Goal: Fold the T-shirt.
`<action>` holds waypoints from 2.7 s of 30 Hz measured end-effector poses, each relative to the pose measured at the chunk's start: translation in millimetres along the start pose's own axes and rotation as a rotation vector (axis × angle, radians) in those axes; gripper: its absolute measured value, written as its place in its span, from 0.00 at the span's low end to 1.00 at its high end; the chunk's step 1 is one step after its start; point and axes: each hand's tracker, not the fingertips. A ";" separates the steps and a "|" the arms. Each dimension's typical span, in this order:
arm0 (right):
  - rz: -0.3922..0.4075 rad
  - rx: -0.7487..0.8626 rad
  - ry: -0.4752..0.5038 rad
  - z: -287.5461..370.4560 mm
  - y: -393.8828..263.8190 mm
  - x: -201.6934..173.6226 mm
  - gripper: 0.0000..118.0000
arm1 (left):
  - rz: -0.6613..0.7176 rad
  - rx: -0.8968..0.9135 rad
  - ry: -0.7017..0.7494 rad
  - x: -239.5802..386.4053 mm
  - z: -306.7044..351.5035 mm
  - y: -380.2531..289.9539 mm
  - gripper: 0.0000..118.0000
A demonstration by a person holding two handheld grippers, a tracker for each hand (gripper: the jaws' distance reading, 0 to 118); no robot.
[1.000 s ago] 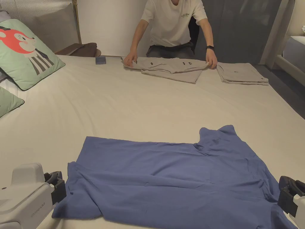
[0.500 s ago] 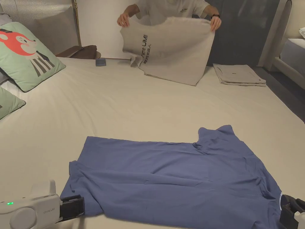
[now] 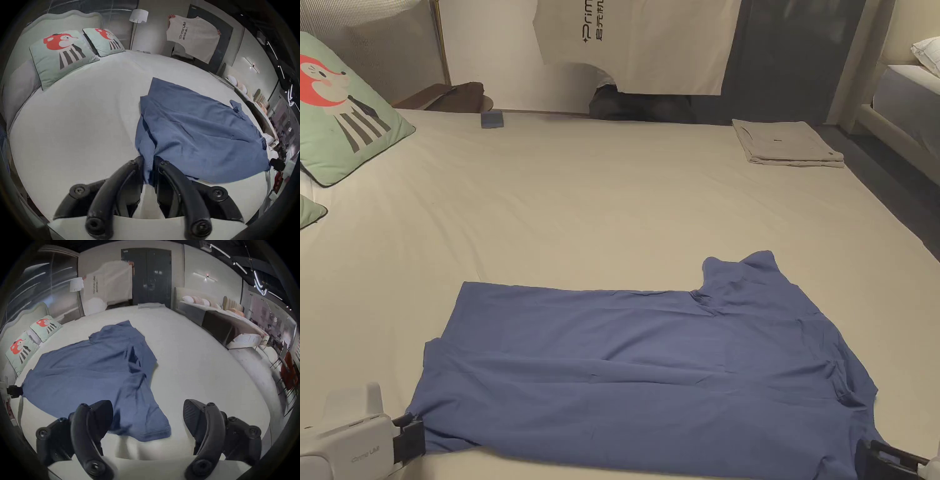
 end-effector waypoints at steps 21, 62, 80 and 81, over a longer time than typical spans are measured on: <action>0.015 -0.006 0.135 81.7 2.6 7.1 0.07 | 0.009 -0.007 -0.008 -13.6 79.2 -8.3 0.04; 0.059 0.474 0.064 105.3 69.9 -93.4 0.00 | -0.111 0.416 -0.063 67.4 112.1 47.5 0.00; 0.101 0.313 0.062 22.6 88.5 -105.1 0.00 | -0.017 -0.067 0.045 12.1 -89.1 133.9 0.89; 0.102 0.305 0.062 18.2 88.8 -105.0 0.00 | -0.007 -0.083 0.049 10.1 -98.6 134.6 0.89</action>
